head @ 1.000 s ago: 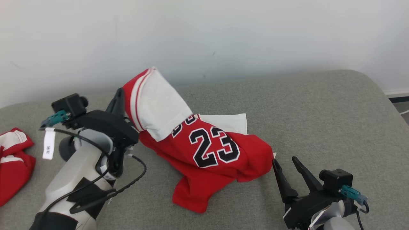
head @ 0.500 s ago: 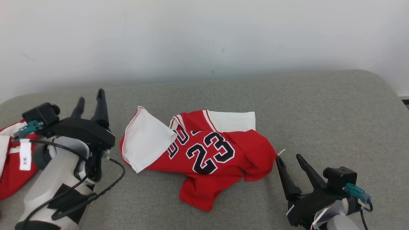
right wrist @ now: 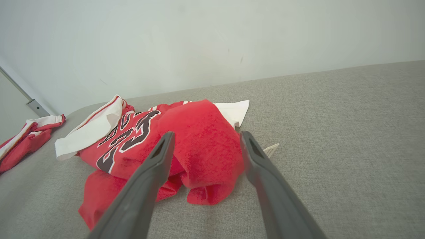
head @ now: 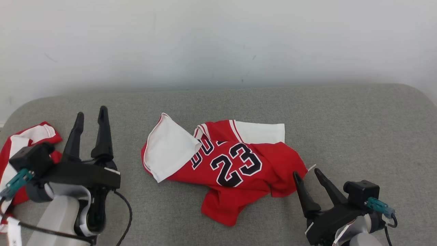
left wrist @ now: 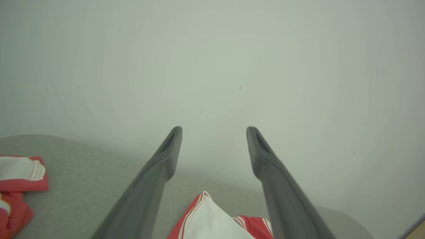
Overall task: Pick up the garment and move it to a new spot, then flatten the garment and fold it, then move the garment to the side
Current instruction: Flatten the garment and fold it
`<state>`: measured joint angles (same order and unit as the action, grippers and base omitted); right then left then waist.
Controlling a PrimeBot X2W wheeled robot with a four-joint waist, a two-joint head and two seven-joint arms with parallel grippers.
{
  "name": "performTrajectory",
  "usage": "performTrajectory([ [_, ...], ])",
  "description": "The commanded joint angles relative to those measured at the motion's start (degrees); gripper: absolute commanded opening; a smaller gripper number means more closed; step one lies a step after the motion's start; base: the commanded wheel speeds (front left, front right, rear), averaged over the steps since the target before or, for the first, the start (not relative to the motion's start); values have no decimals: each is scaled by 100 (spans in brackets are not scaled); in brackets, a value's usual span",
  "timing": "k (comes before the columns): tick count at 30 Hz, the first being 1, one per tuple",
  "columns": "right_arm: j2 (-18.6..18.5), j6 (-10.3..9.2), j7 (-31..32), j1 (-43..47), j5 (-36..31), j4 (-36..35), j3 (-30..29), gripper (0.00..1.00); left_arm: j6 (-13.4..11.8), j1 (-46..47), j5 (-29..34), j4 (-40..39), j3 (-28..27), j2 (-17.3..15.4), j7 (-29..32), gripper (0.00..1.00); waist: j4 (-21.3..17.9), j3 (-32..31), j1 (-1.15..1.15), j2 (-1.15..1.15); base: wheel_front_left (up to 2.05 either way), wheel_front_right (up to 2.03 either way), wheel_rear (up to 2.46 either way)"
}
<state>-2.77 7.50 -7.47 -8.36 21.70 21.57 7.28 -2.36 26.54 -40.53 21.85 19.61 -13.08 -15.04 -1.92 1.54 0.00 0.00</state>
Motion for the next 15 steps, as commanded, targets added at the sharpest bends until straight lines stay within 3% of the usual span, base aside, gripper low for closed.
performTrajectory([
  [1, -22, -2, 115, 82, 116, -54, 9, 100, -48, -403, 227, -418, -240, -26, -17, 100, 37, -10, 0, 0, 0, 0, 0],
  [6, -22, -2, 488, 218, 182, -187, 58, 100, 39, -1211, 480, -1090, -546, 85, -16, 100, 108, -75, 0, 0, 0, 0, 0],
  [15, -23, -2, 1097, 537, 295, -543, 189, 100, 117, -2021, 663, -1438, -375, 1, 6, 100, 264, -127, 0, 0, 0, 0, 0],
])
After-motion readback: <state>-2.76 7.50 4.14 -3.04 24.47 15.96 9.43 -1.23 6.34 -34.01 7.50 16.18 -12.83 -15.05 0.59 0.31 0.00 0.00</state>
